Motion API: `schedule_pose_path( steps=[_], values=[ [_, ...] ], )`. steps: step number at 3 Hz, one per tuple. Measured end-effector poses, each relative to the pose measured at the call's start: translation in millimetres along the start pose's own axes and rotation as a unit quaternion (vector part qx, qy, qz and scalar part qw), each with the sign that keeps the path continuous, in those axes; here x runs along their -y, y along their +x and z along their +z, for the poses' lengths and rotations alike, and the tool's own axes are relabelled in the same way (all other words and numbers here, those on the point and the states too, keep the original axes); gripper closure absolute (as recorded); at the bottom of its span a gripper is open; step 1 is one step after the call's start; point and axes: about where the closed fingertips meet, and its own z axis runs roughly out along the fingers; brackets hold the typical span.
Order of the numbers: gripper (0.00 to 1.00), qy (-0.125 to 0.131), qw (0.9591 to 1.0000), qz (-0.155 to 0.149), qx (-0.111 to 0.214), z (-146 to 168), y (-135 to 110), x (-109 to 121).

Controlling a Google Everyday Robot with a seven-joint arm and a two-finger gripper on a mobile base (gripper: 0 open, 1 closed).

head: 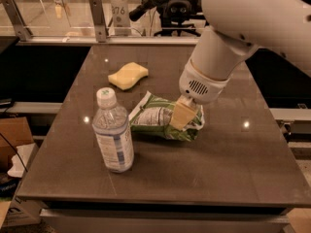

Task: Move green jalapeno chip bag near blue plastic bottle

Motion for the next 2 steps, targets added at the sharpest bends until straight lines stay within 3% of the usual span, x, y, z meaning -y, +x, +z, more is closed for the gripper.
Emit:
schedule_pose_path(
  steps=[1, 2],
  values=[
    [0.14, -0.002, 1.0000, -0.002, 0.009, -1.8, -3.5, -2.7],
    [0.00, -0.002, 1.0000, -0.003, 0.009, -1.8, -3.9, -3.5]
  ],
)
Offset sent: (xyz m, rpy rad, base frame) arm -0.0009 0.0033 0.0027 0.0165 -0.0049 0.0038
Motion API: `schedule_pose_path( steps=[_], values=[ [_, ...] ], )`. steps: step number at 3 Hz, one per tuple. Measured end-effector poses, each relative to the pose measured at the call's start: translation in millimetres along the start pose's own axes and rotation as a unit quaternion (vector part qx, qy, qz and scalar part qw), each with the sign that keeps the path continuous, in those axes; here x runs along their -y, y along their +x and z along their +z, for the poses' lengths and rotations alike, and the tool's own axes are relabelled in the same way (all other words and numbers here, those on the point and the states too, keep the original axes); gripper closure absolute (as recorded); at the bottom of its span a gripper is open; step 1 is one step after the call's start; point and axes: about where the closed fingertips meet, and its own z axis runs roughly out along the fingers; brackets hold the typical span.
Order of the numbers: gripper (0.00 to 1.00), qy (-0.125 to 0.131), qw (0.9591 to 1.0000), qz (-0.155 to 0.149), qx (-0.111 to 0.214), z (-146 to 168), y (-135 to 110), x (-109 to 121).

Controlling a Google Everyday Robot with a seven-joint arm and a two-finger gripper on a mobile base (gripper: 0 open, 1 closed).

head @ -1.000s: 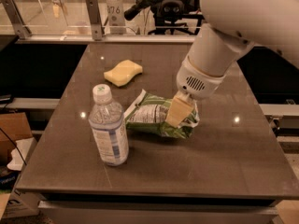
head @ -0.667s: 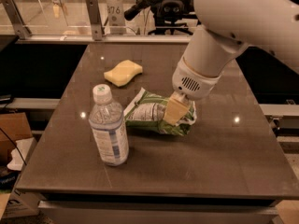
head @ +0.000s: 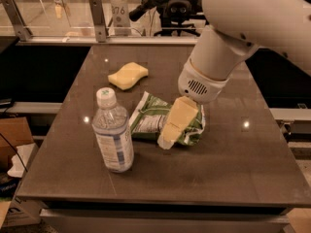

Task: Move green jalapeno chip bag near blue plastic bottle

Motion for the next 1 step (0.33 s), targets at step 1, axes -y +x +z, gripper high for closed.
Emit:
schedule_pose_path(
  steps=[1],
  values=[
    [0.00, 0.000, 1.0000, 0.000, 0.000, 0.0, 0.0, 0.0]
  ],
)
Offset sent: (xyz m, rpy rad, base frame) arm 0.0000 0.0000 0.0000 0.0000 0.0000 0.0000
